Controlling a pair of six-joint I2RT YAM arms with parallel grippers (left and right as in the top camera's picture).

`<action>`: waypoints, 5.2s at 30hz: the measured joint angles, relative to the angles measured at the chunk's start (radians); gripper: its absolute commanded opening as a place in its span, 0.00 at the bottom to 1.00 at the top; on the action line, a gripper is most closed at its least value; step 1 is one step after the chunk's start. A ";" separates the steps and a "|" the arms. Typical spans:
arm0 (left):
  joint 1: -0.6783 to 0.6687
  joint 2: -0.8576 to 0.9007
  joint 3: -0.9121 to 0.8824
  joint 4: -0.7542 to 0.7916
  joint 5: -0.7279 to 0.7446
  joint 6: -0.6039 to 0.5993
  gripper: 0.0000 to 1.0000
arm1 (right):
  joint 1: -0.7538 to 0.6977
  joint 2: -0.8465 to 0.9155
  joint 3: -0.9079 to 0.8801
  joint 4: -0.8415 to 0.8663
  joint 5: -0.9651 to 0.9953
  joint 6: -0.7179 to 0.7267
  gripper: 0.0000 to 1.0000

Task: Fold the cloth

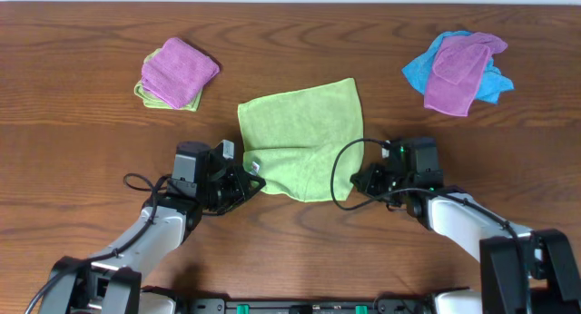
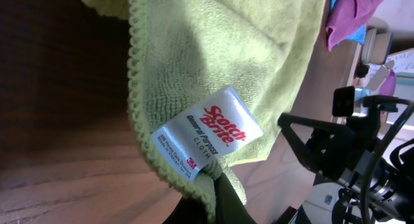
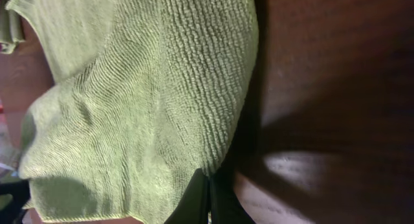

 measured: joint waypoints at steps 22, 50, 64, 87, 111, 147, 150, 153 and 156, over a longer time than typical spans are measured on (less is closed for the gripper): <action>0.092 -0.009 0.002 -0.001 0.008 0.000 0.06 | -0.040 -0.556 0.001 -0.501 0.048 -0.052 0.56; 0.093 -0.009 0.002 -0.001 0.030 0.000 0.06 | -0.040 -0.126 0.005 -0.305 0.080 -0.070 0.55; 0.094 -0.009 0.002 0.000 0.034 0.000 0.06 | -0.014 0.006 0.035 -0.114 -0.033 -0.039 0.54; 0.094 -0.064 0.005 -0.057 0.084 0.006 0.06 | 0.034 -0.111 0.008 -0.292 -0.017 -0.098 0.01; 0.094 -0.290 0.021 -0.285 0.016 0.047 0.06 | 0.034 -0.365 0.007 -0.341 0.078 -0.127 0.01; 0.050 0.340 0.422 0.139 -0.114 -0.018 0.06 | -0.017 -0.042 0.150 0.048 0.301 -0.111 0.01; 0.050 0.345 0.423 0.139 -0.128 -0.018 0.06 | -0.017 0.027 0.201 0.048 0.305 -0.116 0.01; 0.050 0.345 0.423 0.139 -0.134 -0.018 0.06 | -0.017 0.082 0.246 0.048 0.309 -0.123 0.01; 0.043 0.345 0.423 0.138 -0.136 -0.018 0.06 | -0.017 0.127 0.286 0.045 0.312 -0.132 0.01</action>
